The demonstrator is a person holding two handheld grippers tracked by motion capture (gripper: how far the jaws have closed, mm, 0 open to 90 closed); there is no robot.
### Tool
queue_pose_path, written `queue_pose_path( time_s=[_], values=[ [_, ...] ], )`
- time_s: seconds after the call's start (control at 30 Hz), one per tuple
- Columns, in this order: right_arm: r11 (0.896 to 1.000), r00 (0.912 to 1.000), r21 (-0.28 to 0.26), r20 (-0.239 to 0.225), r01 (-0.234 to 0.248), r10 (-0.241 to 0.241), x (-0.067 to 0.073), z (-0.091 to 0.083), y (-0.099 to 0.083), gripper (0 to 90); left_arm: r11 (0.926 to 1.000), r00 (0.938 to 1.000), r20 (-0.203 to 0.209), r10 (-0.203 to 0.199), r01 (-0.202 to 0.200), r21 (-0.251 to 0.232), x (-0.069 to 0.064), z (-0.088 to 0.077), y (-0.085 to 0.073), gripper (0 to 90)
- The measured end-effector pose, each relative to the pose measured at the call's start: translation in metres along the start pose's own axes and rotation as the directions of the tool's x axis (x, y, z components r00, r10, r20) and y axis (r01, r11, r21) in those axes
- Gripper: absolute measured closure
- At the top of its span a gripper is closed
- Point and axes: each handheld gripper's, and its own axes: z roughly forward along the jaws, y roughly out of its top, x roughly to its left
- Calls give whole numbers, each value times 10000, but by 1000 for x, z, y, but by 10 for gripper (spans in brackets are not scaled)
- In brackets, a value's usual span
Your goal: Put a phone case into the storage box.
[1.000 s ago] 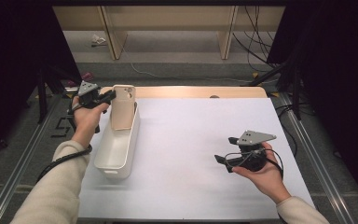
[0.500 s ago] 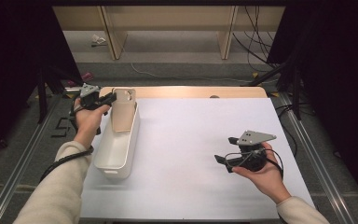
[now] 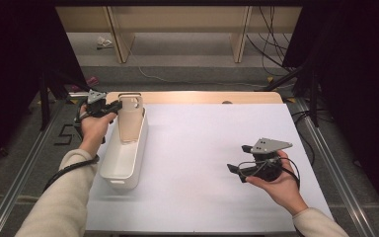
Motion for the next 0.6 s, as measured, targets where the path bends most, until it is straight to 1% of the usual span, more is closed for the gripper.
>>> queue_pose_path(
  time_s=[0.13, 0.17, 0.2, 0.27, 0.37, 0.4, 0.43, 0.47, 0.6],
  values=[
    [10000, 10000, 6, -10, 8, -7, 0, 0, 0, 173, 9998, 9999, -119, 95, -94, 152, 1, 1, -1, 795],
    [10000, 10000, 8, -7, 10, -10, 0, 0, 0, 173, 9997, 9999, -98, 110, -108, 216, 1, 2, -1, 778],
    [10000, 10000, -6, -6, 4, -4, 0, 0, 0, 173, 9996, 9999, -75, 156, -154, 257, 1, 2, -1, 766],
    [10000, 10000, -6, -7, 0, 0, 0, 0, 0, 173, 9988, 9994, -170, 317, -310, 374, 0, 3, -1, 751],
    [10000, 10000, 1, -15, -14, 14, 0, 0, 0, 173, 9986, 9990, -295, 332, -320, 414, -1, 3, 0, 698],
    [10000, 10000, 3, -17, -3, 3, 0, 0, 0, 173, 9985, 9988, -336, 344, -329, 433, -1, 3, 1, 658],
    [10000, 10000, 3, -17, -3, 3, 0, 0, 0, 173, 9984, 9987, -362, 355, -339, 456, -1, 2, 1, 658],
    [10000, 10000, -2, -14, -4, 4, 0, 0, 0, 173, 9983, 9985, -405, 360, -341, 472, -2, 2, 1, 634],
    [10000, 10000, -15, 4, -25, 25, -1, 0, 0, 172, 9986, 9985, -421, 342, -324, 423, -5, -4, 3, 538]
  ],
)
